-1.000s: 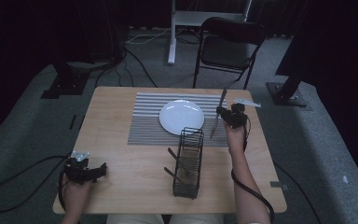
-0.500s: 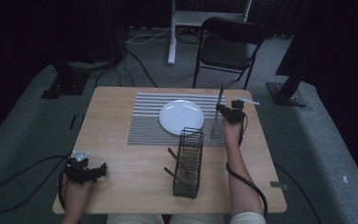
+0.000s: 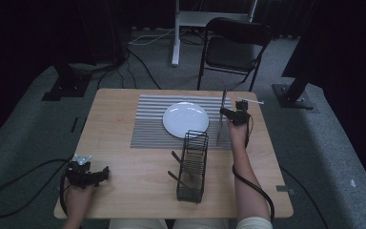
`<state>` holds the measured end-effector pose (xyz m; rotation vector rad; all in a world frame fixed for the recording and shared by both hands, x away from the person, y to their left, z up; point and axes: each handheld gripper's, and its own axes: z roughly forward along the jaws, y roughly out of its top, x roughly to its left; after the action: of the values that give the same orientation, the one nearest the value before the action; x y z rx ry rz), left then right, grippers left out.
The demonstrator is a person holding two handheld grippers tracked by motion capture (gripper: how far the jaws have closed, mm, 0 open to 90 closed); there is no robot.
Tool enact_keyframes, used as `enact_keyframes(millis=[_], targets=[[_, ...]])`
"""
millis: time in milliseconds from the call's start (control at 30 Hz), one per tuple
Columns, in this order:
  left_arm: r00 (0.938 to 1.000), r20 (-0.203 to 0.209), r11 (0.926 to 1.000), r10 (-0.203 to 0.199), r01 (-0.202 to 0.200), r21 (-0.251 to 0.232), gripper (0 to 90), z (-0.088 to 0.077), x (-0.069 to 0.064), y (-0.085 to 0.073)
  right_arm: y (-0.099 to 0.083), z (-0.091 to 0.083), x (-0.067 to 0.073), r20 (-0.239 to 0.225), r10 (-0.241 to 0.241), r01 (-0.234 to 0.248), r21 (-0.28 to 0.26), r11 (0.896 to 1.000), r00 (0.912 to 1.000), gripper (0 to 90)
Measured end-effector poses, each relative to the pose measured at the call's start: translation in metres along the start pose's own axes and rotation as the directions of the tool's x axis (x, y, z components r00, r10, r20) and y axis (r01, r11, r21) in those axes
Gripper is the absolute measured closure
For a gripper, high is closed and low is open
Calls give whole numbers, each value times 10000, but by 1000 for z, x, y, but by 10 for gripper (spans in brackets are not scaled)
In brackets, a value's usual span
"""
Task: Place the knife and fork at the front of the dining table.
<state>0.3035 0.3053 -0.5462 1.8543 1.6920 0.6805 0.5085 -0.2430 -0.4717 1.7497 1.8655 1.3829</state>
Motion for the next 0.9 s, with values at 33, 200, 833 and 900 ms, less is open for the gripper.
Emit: enact_keyframes(millis=[33,200,833,900], targets=[[10000,1,10000,2,-2,0,0,0,0,0,0,-1,2,175,-95,94,66,9999,9998,834],[10000,1,10000,2,-2,6,0,0,0,0,-1,6,3,828,121,-139,217,9997,9965,833],[10000,6,10000,4,-4,5,0,0,0,0,-21,55,-29,806,2445,-2471,239,9687,9663,831],[10000,6,10000,4,-4,6,0,0,0,0,-22,58,-28,753,2494,-2518,249,9675,9655,830]])
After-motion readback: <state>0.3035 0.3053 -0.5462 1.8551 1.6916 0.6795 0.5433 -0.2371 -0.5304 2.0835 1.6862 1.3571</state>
